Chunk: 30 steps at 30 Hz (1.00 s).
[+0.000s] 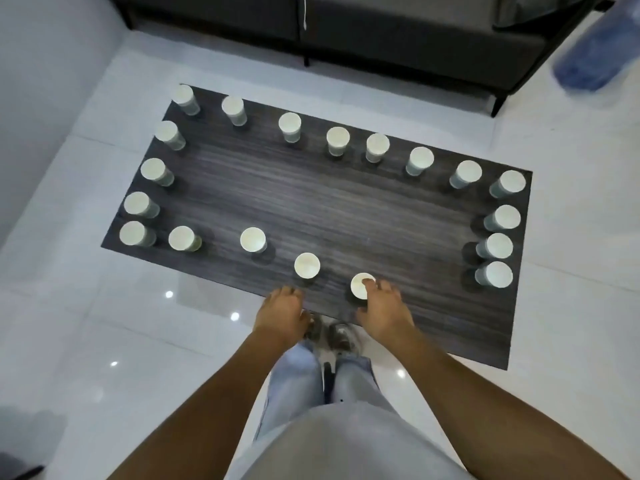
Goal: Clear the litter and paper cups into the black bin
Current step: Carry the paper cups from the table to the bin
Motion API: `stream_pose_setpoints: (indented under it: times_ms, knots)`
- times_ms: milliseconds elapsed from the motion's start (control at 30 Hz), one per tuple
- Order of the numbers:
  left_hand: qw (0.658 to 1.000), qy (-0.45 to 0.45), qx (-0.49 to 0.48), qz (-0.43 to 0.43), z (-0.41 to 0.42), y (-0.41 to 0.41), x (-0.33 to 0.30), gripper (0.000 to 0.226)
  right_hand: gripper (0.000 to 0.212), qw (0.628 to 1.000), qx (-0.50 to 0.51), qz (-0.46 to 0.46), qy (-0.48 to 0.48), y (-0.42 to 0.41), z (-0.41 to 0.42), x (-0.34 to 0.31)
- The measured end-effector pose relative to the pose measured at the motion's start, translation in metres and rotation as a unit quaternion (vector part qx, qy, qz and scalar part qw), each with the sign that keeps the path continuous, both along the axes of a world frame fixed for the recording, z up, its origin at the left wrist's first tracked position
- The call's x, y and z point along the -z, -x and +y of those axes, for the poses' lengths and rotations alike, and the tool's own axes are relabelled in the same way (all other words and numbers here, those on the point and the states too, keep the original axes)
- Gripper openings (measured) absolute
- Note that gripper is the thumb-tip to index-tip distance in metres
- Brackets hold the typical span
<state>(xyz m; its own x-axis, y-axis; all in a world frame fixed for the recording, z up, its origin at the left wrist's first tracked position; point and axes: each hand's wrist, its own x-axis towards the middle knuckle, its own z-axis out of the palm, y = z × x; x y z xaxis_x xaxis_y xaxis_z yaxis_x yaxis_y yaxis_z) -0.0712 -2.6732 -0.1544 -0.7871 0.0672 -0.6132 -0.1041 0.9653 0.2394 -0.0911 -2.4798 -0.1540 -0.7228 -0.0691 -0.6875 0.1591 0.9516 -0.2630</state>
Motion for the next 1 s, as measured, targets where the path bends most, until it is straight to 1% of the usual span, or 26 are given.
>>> stream_pose_setpoints:
  times_ms: [133, 233, 367, 500, 600, 700, 800, 900, 1000]
  knots:
    - [1.000, -0.004, 0.022, 0.001, -0.009, 0.039, 0.037, 0.044, 0.061, 0.998, 0.052, -0.018, -0.014, 0.014, 0.001, 0.038]
    - [0.999, -0.004, 0.052, 0.009, -0.008, 0.064, 0.068, 0.048, 0.061, 0.997, 0.075, -0.020, -0.020, 0.026, 0.000, 0.071]
    - [0.995, -0.003, 0.099, 0.030, -0.003, 0.085, 0.113, 0.056, 0.069, 0.995, 0.095, -0.025, -0.033, 0.036, -0.001, 0.116]
    - [0.988, 0.033, 0.152, 0.019, 0.002, 0.093, 0.154, 0.072, 0.080, 0.994, 0.105, -0.023, -0.038, 0.038, -0.003, 0.153]
    - [0.981, 0.057, 0.184, 0.005, 0.003, 0.093, 0.177, 0.079, 0.085, 0.993, 0.105, -0.020, -0.039, 0.037, -0.008, 0.174]
    - [0.980, 0.066, 0.190, -0.005, -0.001, 0.093, 0.193, 0.080, 0.081, 0.993, 0.110, -0.016, -0.044, 0.035, -0.016, 0.189]
    - [0.982, 0.053, 0.184, -0.004, -0.008, 0.092, 0.202, 0.078, 0.072, 0.992, 0.115, -0.015, -0.054, 0.032, -0.022, 0.195]
    - [0.981, 0.031, 0.193, 0.011, -0.014, 0.091, 0.204, 0.074, 0.066, 0.990, 0.132, -0.007, -0.047, 0.028, -0.025, 0.193]
    - [0.979, 0.011, 0.201, 0.007, -0.018, 0.090, 0.197, 0.072, 0.066, 0.989, 0.145, -0.005, -0.040, 0.025, -0.025, 0.181]
